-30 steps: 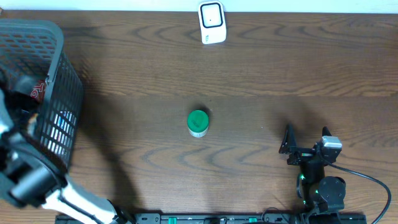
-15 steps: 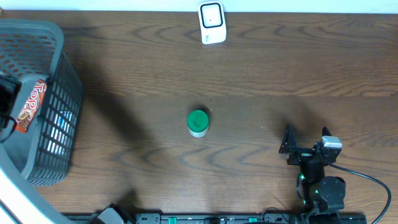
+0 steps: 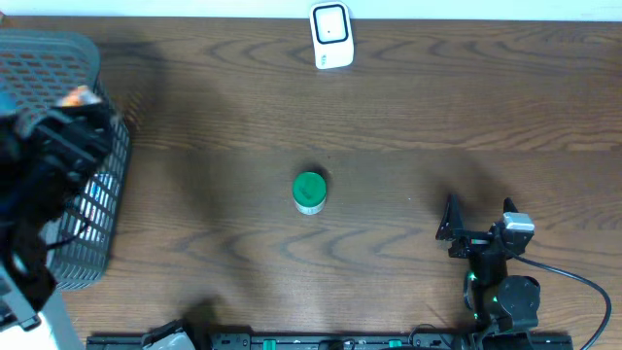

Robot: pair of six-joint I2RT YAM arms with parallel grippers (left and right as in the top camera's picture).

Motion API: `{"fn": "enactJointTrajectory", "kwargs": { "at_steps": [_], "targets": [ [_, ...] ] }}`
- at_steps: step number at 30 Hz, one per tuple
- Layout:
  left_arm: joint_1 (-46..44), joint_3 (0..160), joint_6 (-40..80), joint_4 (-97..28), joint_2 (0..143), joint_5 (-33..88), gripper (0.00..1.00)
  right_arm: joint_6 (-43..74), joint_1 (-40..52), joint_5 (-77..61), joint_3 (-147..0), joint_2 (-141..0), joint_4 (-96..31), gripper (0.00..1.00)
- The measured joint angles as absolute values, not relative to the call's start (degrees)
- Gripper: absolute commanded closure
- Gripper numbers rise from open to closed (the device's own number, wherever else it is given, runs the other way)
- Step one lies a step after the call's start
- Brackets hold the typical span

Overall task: Scan the item barcode
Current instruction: 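Grasp the orange snack packet in the basket with the left gripper, then carry the orange packet with the left gripper toward the scanner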

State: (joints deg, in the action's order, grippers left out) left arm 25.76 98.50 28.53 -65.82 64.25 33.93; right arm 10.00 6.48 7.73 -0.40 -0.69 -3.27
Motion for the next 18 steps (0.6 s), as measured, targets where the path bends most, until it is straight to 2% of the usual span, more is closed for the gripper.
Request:
{"fn": "enactJointTrajectory", "kwargs": {
  "at_steps": [9, 18],
  "targets": [
    [5.1, 98.1, 28.7, -64.5, 73.9, 29.8, 0.42, 10.0, 6.5, 7.7, -0.4, -0.7, -3.2, 0.01],
    [-8.9, 97.8, 28.7, -65.3, 88.4, 18.4, 0.42, 10.0, 6.5, 7.7, -0.4, -0.7, -3.3, 0.01]
  ]
}}
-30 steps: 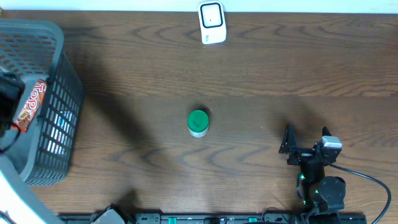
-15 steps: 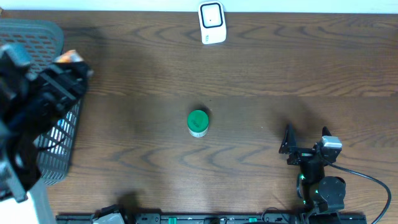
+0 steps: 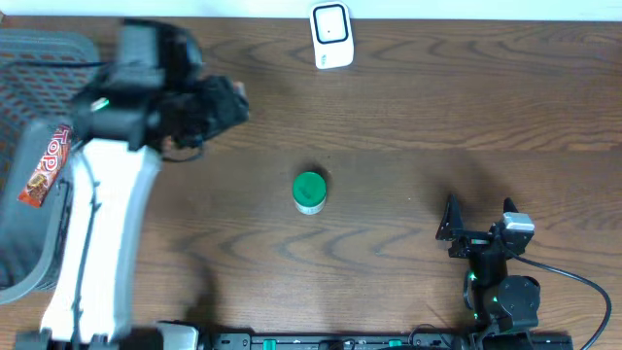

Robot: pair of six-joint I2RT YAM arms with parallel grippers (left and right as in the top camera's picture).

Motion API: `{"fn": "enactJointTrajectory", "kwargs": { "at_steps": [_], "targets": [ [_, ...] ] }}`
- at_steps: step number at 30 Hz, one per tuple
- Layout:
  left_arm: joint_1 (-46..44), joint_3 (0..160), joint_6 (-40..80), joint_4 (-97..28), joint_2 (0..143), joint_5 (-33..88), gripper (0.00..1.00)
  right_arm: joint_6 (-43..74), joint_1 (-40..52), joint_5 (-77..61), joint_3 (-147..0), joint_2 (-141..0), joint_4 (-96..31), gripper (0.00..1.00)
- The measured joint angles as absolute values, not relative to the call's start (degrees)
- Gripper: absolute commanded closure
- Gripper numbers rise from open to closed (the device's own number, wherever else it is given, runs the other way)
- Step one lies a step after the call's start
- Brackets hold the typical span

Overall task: Scan the item barcode
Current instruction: 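Carry the orange packet with the left gripper toward the scanner, then place the orange packet left of the tub and release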

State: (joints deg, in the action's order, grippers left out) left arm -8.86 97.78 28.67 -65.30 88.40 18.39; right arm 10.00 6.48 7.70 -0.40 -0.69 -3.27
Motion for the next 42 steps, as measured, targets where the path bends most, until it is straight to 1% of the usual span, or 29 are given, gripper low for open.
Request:
{"fn": "enactJointTrajectory", "kwargs": {
  "at_steps": [4, 9, 13, 19, 22, 23, 24, 25, 30, 33, 36, 39, 42],
  "targets": [
    [-13.7, 97.8, 28.7, -67.1, 96.6, 11.8, 0.42, 10.0, 6.5, 7.7, -0.4, -0.7, -3.3, 0.01],
    [-17.4, 97.6, 28.9, -67.3, 107.0, 5.0, 0.42, 10.0, 6.5, 7.7, -0.4, -0.7, -3.3, 0.01],
    [-18.7, 97.4, 29.4, -66.4, 114.4, 1.1, 0.42, 10.0, 6.5, 7.7, -0.4, -0.7, -3.3, 0.01],
    [-18.8, 97.1, 30.2, -64.4, 122.0, -0.8, 0.41, 10.0, 6.5, 7.7, -0.4, -0.7, -3.2, 0.01],
    [-18.8, 97.0, 30.2, -64.0, 124.3, -1.1, 0.31, 10.0, 6.5, 7.7, -0.4, -0.7, -3.3, 0.01],
    [-18.8, 97.0, 30.1, -63.9, 124.6, -1.3, 0.22, 10.0, 6.5, 7.7, -0.4, -0.7, -3.3, 0.01],
    [-18.8, 97.0, 30.1, -63.7, 124.8, -1.4, 0.04, 10.0, 6.5, 7.7, -0.4, -0.7, -3.3, 0.01],
    [-18.8, 97.0, 30.4, -63.8, 124.8, -1.5, 0.02, 10.0, 6.5, 7.7, -0.4, -0.7, -3.3, 0.01],
    [-18.8, 97.0, 28.6, -64.2, 124.0, -1.7, 0.01, 10.0, 6.5, 7.7, -0.4, -0.7, -3.3, 0.02],
    [-18.7, 97.0, 27.5, -65.0, 120.9, -1.7, 0.01, 10.0, 6.5, 7.7, -0.4, -0.7, -3.3, 0.01],
    [-18.2, 97.0, 26.8, -65.4, 114.3, -1.7, 0.01, 10.0, 6.5, 7.7, -0.4, -0.7, -3.3, 0.01],
    [-16.7, 97.7, 26.6, -65.3, 104.6, -1.7, 0.01, 10.0, 6.5, 7.7, -0.4, -0.7, -3.3, 0.01],
    [-12.5, 99.5, 26.5, -64.5, 92.3, -1.7, 0.01, 10.0, 6.5, 7.7, -0.4, -0.7, -3.3, 0.01]
  ]
}}
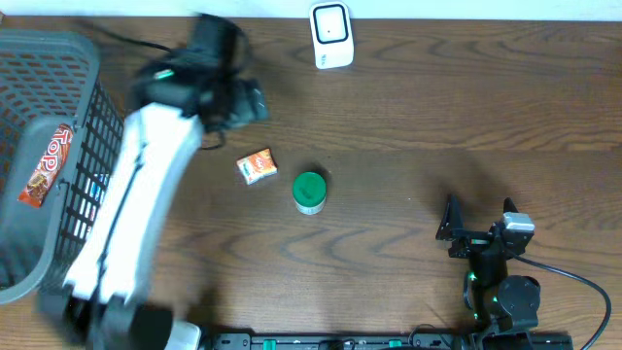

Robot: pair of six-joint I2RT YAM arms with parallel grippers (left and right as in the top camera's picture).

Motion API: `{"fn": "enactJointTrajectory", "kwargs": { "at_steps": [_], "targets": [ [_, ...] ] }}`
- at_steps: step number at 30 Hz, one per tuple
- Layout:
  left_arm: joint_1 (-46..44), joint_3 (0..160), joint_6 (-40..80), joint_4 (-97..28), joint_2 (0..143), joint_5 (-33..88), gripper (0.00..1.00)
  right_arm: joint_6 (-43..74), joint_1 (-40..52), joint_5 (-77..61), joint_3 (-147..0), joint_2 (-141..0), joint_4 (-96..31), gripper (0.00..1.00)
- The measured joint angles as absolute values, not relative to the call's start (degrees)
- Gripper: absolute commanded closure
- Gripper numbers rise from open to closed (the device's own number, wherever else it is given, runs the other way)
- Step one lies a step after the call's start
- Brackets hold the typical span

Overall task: Scan the item barcode
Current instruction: 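Place the orange packet left of the tub and release, then reach the left gripper into the basket for the red TOP bar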

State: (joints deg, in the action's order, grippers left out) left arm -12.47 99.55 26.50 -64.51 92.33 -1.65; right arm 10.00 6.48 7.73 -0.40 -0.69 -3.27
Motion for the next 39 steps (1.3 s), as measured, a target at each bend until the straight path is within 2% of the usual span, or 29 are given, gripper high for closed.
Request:
{"fn": "enactJointTrajectory", "kwargs": {
  "at_steps": [5, 8, 12, 16, 22, 28, 39],
  "targets": [
    [-1.1, 100.7, 26.5, -62.8, 76.7, -3.0, 0.01, 10.0, 6.5, 7.7, -0.4, -0.7, -3.3, 0.01],
    [10.3, 101.1, 26.9, -63.2, 69.6, -5.0, 0.01, 10.0, 6.5, 7.7, -0.4, -0.7, -3.3, 0.01],
    [25.3, 101.3, 30.2, -67.0, 68.0, -5.8, 0.01, 10.0, 6.5, 7.7, -0.4, -0.7, -3.3, 0.01],
    [34.5, 101.3, 32.9, -68.7, 71.9, -5.9, 0.01, 10.0, 6.5, 7.7, -0.4, -0.7, -3.3, 0.01],
    [39.2, 101.3, 34.6, -68.4, 82.2, -3.9, 0.01, 10.0, 6.5, 7.7, -0.4, -0.7, -3.3, 0.01],
    [39.7, 101.3, 34.5, -66.2, 93.6, -2.2, 0.01, 10.0, 6.5, 7.7, -0.4, -0.7, -3.3, 0.01],
    [39.7, 101.3, 19.6, -53.0, 111.2, -1.7, 0.02, 10.0, 6.5, 7.7, -0.4, -0.7, -3.3, 0.01]
  ]
}}
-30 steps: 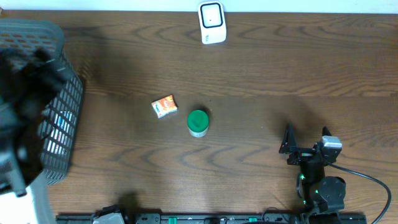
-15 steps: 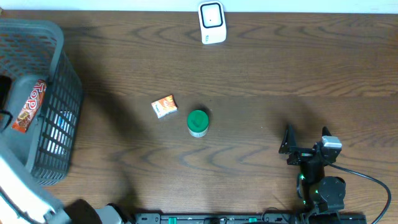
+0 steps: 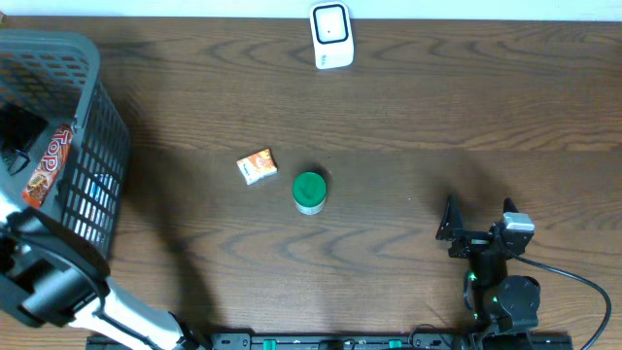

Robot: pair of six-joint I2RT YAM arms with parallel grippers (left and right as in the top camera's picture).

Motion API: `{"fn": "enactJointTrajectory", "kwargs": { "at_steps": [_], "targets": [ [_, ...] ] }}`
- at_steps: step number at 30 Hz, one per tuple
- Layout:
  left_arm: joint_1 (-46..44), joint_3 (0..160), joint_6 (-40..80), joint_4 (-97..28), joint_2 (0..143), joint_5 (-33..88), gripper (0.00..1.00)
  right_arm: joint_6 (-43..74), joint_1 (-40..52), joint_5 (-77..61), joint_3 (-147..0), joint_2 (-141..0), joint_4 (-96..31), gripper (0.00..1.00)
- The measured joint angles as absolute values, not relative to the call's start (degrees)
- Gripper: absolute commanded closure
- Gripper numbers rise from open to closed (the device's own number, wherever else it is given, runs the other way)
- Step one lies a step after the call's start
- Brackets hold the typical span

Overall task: Scan the item barcode
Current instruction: 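Reach the left gripper into the basket for the red TOP bar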

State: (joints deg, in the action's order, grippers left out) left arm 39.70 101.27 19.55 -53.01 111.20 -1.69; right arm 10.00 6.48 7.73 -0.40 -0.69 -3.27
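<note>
A white barcode scanner point(image 3: 330, 36) stands at the far edge of the table. On the table's middle lie a small orange packet point(image 3: 257, 166) and, just right of it, a green-lidded tub point(image 3: 309, 192). My left arm point(image 3: 53, 282) rises from the lower left, and its dark end point(image 3: 16, 151) reaches into the grey basket point(image 3: 92, 107). Its fingers are not clear to see. My right gripper point(image 3: 477, 216) rests open at the near right, far from both items, with nothing between its fingers.
The basket fills the left side and holds a red snack packet point(image 3: 46, 163) and other wrapped goods. The right arm's base and cable point(image 3: 573, 282) sit at the near right edge.
My left arm has left the spot behind the orange packet and is now at the far left, its end in the basket. The packet, the tub and the right arm are unmoved.
At first my left gripper was over the basket with something orange at it. Then it was stretched over the table, left of the scanner. Later the orange packet lay beside the green tub with the gripper apart from it. Now the arm is back at the basket.
</note>
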Motion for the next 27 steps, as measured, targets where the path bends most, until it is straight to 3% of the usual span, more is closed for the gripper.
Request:
{"fn": "enactJointTrajectory", "kwargs": {
  "at_steps": [10, 17, 18, 21, 23, 27],
  "targets": [
    [39.7, 101.3, 2.4, -48.9, 121.2, -1.8, 0.02, 10.0, 6.5, 7.7, -0.4, -0.7, -3.2, 0.01],
    [39.7, 101.4, -3.4, -45.3, 127.4, -1.6, 0.0, 10.0, 6.5, 7.7, -0.4, -0.7, -3.2, 0.01],
    [39.7, 101.4, -3.7, -45.0, 127.3, -1.7, 0.04, 10.0, 6.5, 7.7, -0.4, -0.7, -3.2, 0.01],
    [39.8, 101.7, -4.2, -45.1, 127.9, -0.9, 0.43, 10.0, 6.5, 7.7, -0.4, -0.7, -3.2, 0.01],
    [39.7, 102.2, -4.5, -45.5, 128.3, 0.6, 0.6, 10.0, 6.5, 7.7, -0.4, -0.7, -3.2, 0.01],
    [39.4, 102.4, -4.6, -46.8, 128.5, 1.8, 0.81, 10.0, 6.5, 7.7, -0.4, -0.7, -3.2, 0.01]
  ]
}}
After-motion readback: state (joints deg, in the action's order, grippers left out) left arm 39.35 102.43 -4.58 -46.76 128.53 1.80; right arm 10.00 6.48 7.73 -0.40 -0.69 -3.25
